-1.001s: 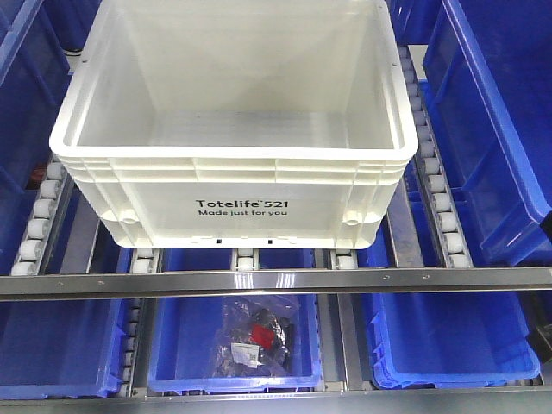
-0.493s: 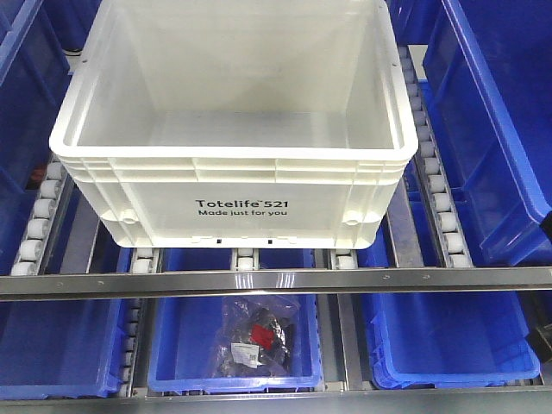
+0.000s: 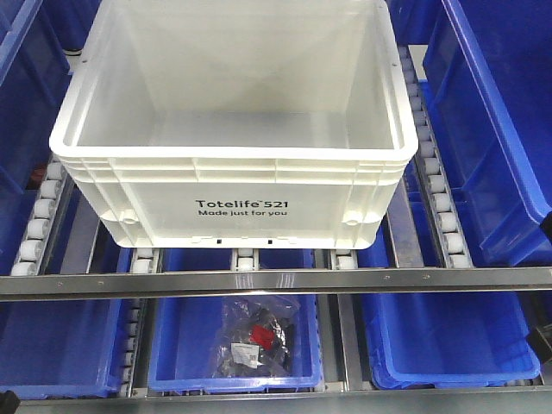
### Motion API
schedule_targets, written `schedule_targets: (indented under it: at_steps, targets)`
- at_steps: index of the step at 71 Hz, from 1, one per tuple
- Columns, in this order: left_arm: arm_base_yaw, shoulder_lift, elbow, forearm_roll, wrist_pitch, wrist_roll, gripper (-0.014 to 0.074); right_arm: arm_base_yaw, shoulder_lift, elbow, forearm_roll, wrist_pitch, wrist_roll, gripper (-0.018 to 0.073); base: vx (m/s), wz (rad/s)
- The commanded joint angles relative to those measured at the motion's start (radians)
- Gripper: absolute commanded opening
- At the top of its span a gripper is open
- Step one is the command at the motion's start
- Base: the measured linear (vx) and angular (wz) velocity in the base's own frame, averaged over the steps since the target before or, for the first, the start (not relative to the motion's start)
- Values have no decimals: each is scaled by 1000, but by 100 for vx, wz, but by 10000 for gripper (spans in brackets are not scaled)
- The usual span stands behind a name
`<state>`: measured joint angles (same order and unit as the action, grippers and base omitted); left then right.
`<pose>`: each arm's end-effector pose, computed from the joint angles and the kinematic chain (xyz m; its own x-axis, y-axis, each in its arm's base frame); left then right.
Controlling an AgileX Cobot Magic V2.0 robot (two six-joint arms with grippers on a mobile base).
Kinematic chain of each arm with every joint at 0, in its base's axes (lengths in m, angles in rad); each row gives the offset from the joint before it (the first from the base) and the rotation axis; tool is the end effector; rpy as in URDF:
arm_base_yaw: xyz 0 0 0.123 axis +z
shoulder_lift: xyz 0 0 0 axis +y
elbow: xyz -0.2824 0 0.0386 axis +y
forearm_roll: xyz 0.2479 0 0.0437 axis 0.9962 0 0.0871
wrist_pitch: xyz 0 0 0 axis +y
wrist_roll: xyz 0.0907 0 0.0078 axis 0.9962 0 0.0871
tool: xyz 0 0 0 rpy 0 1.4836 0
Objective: Place moving items into box and shelve
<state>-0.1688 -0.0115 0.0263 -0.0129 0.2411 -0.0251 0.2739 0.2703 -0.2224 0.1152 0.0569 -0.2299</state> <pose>0.0546 -0.0096 0.1830 -0.1718 -0.0089 -0.9851 0.1646 0.9856 -0.0376 0.0758 0.0219 0.2657 0.0153 -0.1148 -0.9933 -0.2768 0.9541 -0.1145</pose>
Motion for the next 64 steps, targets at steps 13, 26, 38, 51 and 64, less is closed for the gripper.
schedule_targets:
  at_steps: [13, 26, 38, 51, 64]
  targets:
    - [-6, -17, 17, -1, -61, -12, -28, -1, 7, -29, -1, -86, -9, -15, 0, 0]
    - [-6, -17, 17, -1, -61, -12, -28, -1, 7, -29, -1, -86, -9, -15, 0, 0]
    - [-6, -17, 17, -1, -61, -12, -28, -1, 7, -29, -1, -86, -9, -15, 0, 0]
    - [-6, -17, 17, -1, -60, -12, -28, -1, -3, 6, -18, -97, -13, -15, 0, 0]
    - [-6, -17, 17, -1, -60, -12, -27, -1, -185, 253, -22, -121, 16, -15, 0, 0]
